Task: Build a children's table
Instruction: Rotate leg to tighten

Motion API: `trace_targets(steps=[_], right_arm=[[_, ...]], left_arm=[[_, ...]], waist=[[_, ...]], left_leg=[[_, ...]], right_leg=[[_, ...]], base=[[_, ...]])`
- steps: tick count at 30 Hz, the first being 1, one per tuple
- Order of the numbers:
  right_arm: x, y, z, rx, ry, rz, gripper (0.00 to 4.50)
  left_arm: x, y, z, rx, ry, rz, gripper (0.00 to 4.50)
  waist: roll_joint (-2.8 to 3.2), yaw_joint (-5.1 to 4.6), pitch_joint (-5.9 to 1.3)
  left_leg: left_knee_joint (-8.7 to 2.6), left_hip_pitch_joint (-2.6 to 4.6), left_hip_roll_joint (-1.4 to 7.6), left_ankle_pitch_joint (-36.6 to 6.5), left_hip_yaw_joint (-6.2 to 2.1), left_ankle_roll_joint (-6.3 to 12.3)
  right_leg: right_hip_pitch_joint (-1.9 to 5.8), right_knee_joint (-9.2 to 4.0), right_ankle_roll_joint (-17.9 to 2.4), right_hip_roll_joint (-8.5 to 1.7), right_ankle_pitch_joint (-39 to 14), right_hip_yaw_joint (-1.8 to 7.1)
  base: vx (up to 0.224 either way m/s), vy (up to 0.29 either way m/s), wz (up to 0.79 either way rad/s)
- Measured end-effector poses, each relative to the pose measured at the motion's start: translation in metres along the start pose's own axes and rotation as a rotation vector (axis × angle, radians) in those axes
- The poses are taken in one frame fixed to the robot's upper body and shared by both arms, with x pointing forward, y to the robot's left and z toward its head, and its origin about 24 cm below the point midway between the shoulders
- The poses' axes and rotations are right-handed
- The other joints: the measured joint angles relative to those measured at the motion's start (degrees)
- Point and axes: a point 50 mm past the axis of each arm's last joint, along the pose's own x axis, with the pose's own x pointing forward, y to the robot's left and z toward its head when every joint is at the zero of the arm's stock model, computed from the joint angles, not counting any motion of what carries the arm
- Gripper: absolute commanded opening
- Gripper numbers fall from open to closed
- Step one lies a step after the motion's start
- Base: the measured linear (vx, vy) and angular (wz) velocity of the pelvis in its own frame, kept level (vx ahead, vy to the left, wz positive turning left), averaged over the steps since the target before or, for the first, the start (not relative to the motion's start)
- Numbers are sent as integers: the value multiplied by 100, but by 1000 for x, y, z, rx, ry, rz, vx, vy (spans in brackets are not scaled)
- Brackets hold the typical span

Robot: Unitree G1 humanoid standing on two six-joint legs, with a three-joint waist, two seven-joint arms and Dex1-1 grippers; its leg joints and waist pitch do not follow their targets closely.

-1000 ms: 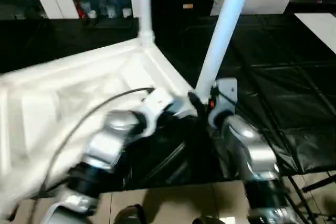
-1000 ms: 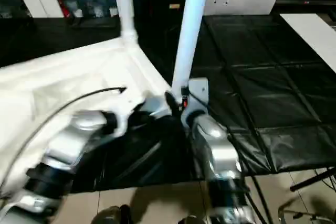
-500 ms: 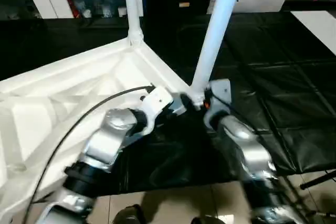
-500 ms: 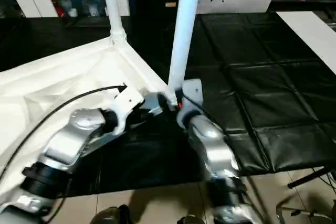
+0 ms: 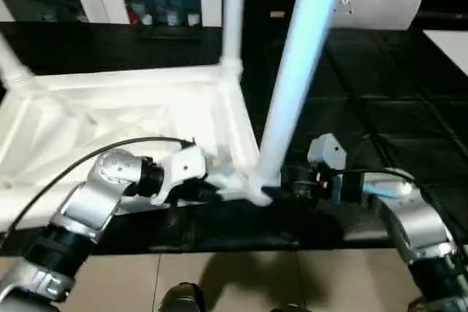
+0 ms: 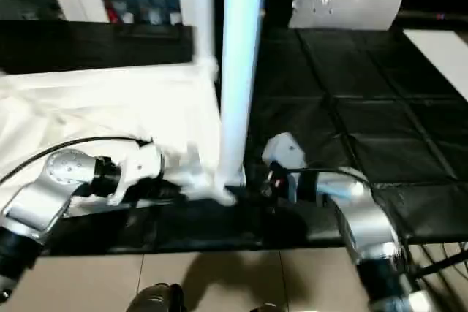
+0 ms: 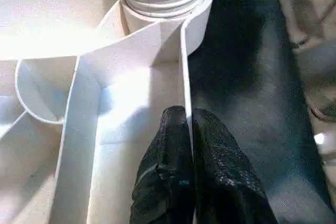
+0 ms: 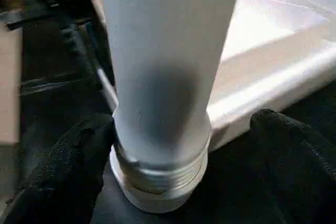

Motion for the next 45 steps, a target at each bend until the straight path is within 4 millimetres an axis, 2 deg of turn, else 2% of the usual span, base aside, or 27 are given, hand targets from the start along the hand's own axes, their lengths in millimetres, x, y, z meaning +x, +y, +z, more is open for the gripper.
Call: trace_targets(steps=[3, 7, 12, 19, 23, 32, 36, 40, 42, 45], right_arm=[[1, 1, -3, 4, 21, 81, 448], [2, 2, -3, 7, 36, 170, 402], [6, -1, -2, 19, 45, 247, 368], [15, 0, 0, 23, 39, 301, 310], [16, 0, 0, 25, 39, 313, 274], [15, 3, -2, 93, 29, 294, 265], [17, 11, -6, 206, -26, 175, 264], [26, 8, -9, 294, -76, -84, 264], [36, 2, -8, 361, -103, -292, 263], [42, -7, -6, 392, -94, -485, 263]], left_arm=[[-2, 0, -2, 22, 6, -53, 0], [-2, 1, -2, 51, 13, -98, 0], [-3, 4, -1, 83, 16, -129, 0], [-2, 7, 0, 104, 19, -138, 0], [-2, 8, 0, 110, 19, -144, 0], [-1, 8, -1, 85, 5, -144, 0], [3, 7, 0, 10, -17, -79, 0], [11, 13, 1, -105, -28, 77, 0], [21, 18, 5, -173, -45, 189, 0], [40, 19, 16, -229, -79, 288, 0]], waist=[[-6, 11, -2], [-23, 50, -7], [-35, 69, -11], [-53, 151, -15], [-57, 156, -18], [-56, 178, -17], [-54, 168, -16], [-54, 94, -16], [-48, -34, -12], [-42, -136, -8]], left_leg=[[3, 1, -4, 0, 10, 0], [6, 1, -8, 6, 40, 9], [7, 0, -8, 28, 85, 45], [7, -1, -10, 28, 94, 47], [7, -1, -10, 28, 94, 47], [0, -1, -10, 27, 94, 47], [-5, 0, -11, 27, 95, 46], [-18, 22, -14, 28, 95, 43], [-18, 33, -21, 28, 95, 42], [-40, 42, -28, 27, 94, 42]], right_leg=[[2, 4, -3, -13, 5, 0], [-3, 25, -3, -40, 7, -7], [-10, 28, -2, -67, 20, -11], [-12, 26, -1, -72, 20, -11], [-12, 25, -1, -72, 20, -11], [-14, 23, 1, -73, 18, -11], [-18, 22, 1, -73, 18, -7], [-23, 18, 23, -78, 5, -6], [-33, 15, 46, -89, -9, -2], [-34, -36, 48, -93, -10, -1]], base=[[0, 0, 0], [0, 0, 0], [0, 0, 0], [0, 0, 0], [0, 0, 0], [0, 0, 0], [0, 0, 0], [0, 0, 0], [0, 0, 0], [0, 0, 0]])
